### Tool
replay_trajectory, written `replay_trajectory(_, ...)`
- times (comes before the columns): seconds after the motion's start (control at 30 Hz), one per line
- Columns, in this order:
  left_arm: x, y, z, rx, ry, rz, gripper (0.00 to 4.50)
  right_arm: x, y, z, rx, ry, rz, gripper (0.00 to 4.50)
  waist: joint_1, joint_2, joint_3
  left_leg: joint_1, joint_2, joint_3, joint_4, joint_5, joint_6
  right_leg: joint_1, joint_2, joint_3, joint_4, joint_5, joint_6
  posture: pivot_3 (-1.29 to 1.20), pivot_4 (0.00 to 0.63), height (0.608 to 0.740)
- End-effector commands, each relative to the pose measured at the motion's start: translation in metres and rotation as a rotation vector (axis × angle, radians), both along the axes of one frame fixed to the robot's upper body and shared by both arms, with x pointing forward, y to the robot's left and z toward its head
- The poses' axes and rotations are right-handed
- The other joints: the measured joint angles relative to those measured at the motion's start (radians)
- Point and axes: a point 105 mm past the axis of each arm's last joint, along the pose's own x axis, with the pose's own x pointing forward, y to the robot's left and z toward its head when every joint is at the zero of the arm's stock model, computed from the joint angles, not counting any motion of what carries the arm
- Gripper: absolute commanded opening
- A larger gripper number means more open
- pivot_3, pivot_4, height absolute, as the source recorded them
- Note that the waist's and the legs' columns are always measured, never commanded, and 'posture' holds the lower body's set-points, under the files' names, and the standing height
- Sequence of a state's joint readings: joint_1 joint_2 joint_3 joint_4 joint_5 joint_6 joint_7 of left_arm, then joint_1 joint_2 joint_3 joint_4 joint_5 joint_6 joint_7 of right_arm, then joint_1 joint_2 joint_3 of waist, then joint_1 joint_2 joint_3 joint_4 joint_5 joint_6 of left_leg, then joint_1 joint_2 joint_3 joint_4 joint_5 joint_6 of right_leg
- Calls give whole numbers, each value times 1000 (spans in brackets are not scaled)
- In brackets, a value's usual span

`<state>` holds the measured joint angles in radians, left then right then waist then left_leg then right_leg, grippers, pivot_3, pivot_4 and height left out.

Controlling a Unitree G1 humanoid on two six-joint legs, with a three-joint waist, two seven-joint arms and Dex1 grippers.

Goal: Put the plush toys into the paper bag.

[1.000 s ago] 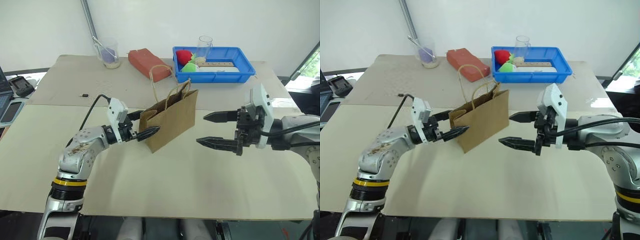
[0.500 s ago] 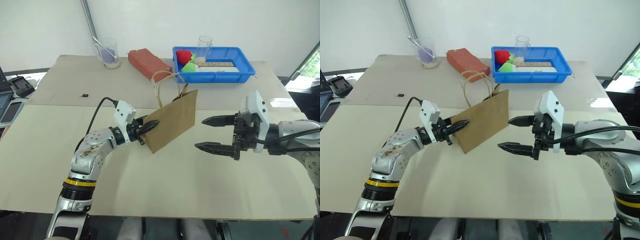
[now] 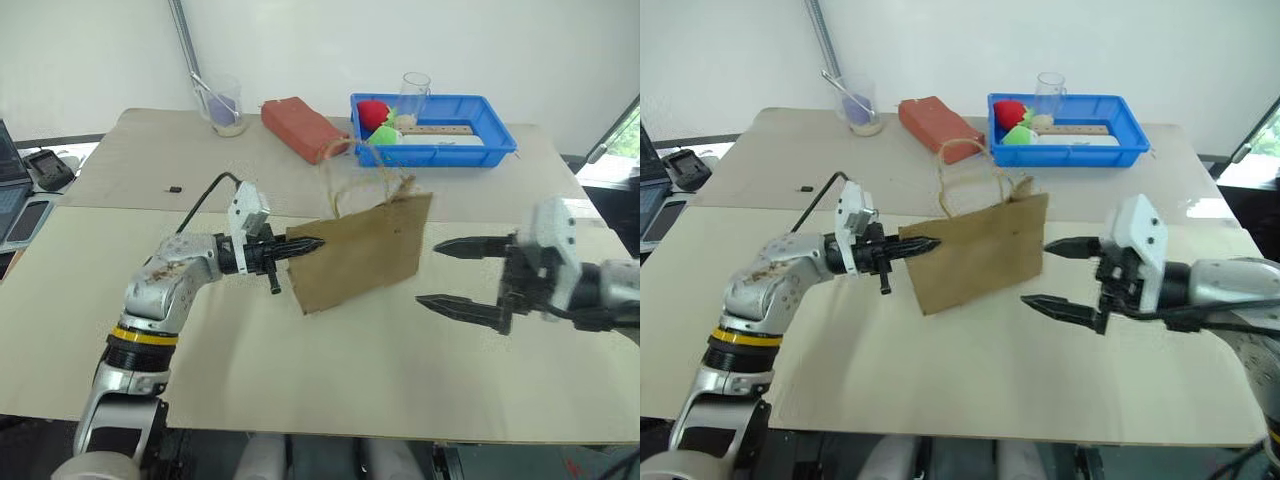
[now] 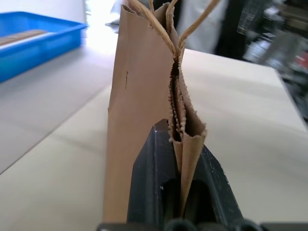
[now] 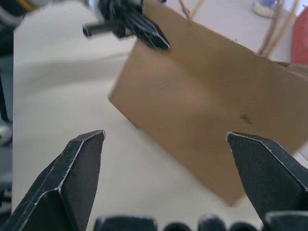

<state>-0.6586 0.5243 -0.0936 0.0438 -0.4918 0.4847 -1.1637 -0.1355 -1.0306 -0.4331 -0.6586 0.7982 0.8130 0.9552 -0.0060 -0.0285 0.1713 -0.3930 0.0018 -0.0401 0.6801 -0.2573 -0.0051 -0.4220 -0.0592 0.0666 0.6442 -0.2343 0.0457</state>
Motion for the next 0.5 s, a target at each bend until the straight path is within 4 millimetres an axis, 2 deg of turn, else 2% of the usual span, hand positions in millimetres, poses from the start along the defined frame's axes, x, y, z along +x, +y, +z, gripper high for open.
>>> replay_trajectory(0.03,-3,-6,0,40,-24,-118,21,-16,-10,9,-55,-50,-34,4500,1,0,0,0,0,0,0,0,0,0,0,0,0,0,0,0,150,740)
replay_trajectory(0.17,-2,-11,-12,66,-24,-181,21,-25,-13,0,-65,-32,-76,4500,-9,0,0,1,1,0,0,0,0,1,1,0,1,0,0,0,150,740)
replay_trajectory(0.37,5,-12,-17,56,-35,-178,21,-28,-11,-5,-53,-4,-99,4500,-11,0,0,2,1,0,0,0,1,2,1,1,2,0,0,0,150,740)
replay_trajectory(0.47,1,-6,-14,72,-30,-196,899,-25,-12,-3,-54,-3,-105,4500,-11,0,0,2,1,1,0,0,1,1,1,1,2,0,0,0,150,740)
replay_trajectory(0.5,0,-5,-13,74,-31,-198,1430,-24,-12,-3,-54,-3,-106,4500,-11,0,0,2,1,1,0,0,1,1,1,1,2,0,0,0,150,740)
